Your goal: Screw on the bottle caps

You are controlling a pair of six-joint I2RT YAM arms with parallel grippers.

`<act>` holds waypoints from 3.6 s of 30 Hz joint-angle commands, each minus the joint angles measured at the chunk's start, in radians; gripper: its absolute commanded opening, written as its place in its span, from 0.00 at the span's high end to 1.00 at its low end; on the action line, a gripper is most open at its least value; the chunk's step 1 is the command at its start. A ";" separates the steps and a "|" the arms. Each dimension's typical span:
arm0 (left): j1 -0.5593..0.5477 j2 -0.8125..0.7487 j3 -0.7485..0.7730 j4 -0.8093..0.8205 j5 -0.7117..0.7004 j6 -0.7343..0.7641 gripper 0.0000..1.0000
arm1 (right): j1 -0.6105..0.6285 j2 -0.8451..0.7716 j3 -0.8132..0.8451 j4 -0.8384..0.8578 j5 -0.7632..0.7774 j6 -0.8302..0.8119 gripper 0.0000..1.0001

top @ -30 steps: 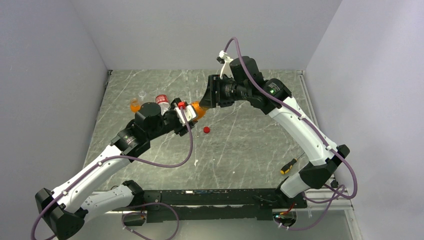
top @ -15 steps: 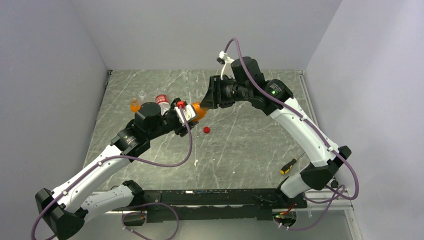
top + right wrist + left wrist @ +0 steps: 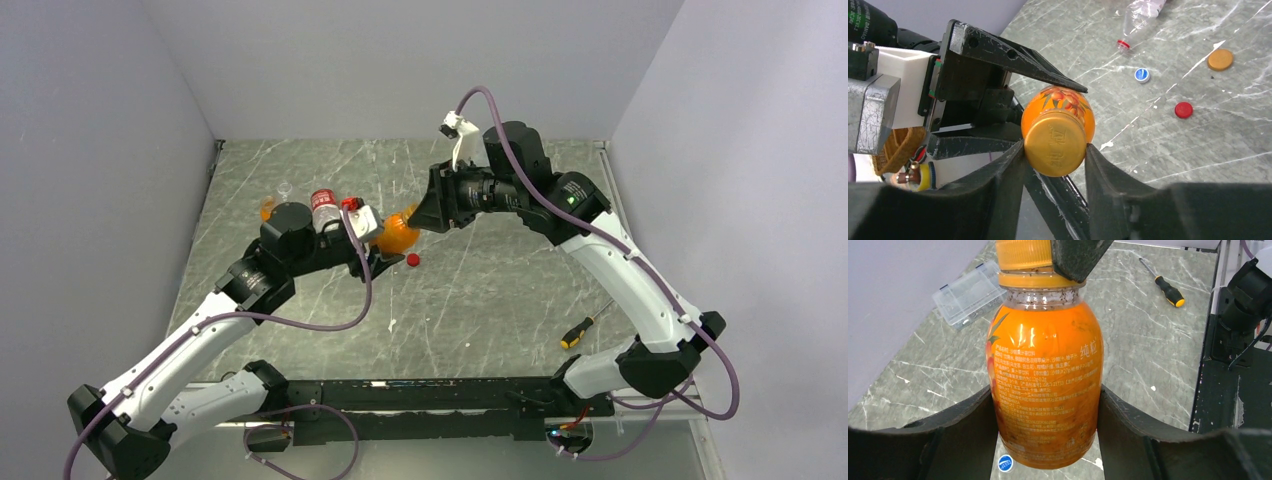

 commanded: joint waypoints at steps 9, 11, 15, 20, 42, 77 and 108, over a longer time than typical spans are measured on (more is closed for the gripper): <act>-0.009 -0.007 0.020 -0.060 -0.068 0.079 1.00 | 0.011 0.028 0.121 0.013 0.104 0.098 0.24; -0.011 -0.009 0.017 -0.056 -0.099 0.091 1.00 | 0.012 0.061 0.157 -0.042 0.149 0.102 0.30; -0.014 -0.009 0.014 -0.053 -0.156 0.116 1.00 | 0.014 0.092 0.170 -0.086 0.175 0.107 0.34; -0.019 -0.010 0.010 -0.051 -0.190 0.137 1.00 | 0.024 0.126 0.192 -0.108 0.183 0.104 0.35; -0.008 -0.026 -0.018 -0.018 -0.057 0.042 1.00 | 0.043 0.107 0.172 -0.020 0.055 -0.017 0.97; 0.107 -0.005 0.007 0.051 0.607 -0.214 1.00 | 0.041 -0.129 -0.161 0.393 -0.460 -0.254 1.00; -0.020 -0.022 -0.006 -0.055 -0.292 0.195 1.00 | 0.057 0.218 0.323 -0.149 0.231 0.111 0.24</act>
